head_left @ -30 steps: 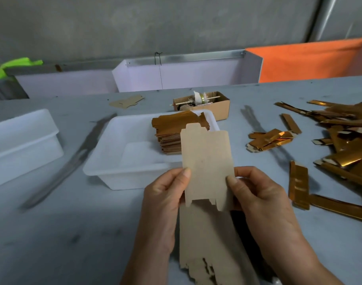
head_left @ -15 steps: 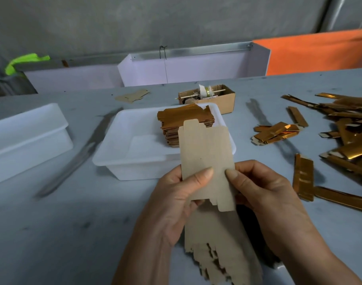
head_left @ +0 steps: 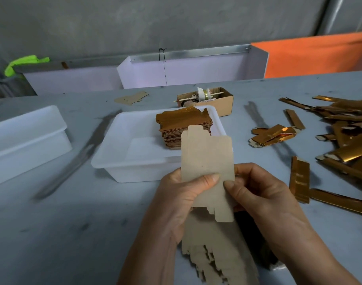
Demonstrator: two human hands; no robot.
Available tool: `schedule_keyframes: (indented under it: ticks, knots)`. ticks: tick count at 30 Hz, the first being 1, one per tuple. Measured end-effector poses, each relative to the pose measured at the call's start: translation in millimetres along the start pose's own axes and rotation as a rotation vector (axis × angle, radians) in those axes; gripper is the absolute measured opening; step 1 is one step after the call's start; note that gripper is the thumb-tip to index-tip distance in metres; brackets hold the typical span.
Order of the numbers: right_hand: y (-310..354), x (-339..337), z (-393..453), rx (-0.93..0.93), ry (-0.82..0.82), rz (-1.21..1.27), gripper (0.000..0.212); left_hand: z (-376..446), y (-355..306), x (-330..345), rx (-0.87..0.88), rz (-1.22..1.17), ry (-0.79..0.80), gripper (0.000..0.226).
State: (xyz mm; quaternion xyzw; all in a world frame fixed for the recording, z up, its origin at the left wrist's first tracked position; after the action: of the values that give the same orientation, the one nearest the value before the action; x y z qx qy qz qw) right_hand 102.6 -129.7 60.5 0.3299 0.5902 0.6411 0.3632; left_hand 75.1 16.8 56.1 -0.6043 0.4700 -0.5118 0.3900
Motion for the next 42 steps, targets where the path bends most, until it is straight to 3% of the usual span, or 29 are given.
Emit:
schedule_keyframes:
  ticks: [4, 13, 19, 31, 34, 38, 42]
  knots:
    - [5, 2, -1, 0.013, 0.071, 0.074, 0.015, 0, 2, -3, -0.084, -0.016, 0.032, 0.041]
    - [10, 3, -1, 0.032, 0.016, -0.065, 0.017, 1, -6, -2, 0.01, -0.041, -0.009, 0.046]
    - [17, 8, 1, 0.013, -0.019, -0.018, 0.01, -3, -16, 1, 0.028, 0.068, -0.027, 0.04]
    - [24, 10, -4, 0.01, -0.031, 0.177, 0.011, -10, -22, 12, 0.087, 0.046, -0.07, 0.017]
    - [22, 11, -6, 0.012, -0.12, -0.006, 0.012, -12, -22, 15, 0.116, 0.098, -0.136, 0.005]
    - [36, 20, -14, -0.181, -0.349, -0.76, 0.015, -14, -19, 19, 0.151, 0.179, -0.227, 0.005]
    - [42, 31, -14, -0.268, -0.309, -0.872, 0.03, -14, -18, 24, 0.194, 0.192, -0.263, 0.016]
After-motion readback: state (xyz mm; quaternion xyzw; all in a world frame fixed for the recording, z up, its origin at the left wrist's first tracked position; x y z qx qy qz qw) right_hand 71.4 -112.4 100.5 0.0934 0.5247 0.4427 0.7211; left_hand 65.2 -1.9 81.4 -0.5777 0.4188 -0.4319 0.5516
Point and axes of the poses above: each hand's wrist, its own z-axis towards the middle knuckle, its own x-axis out of the palm, y = z × x, the point moved 3 cm from there along z, towards the middle knuckle, and after that the axes turned 13 degrees about y, right-handed, at the moved point
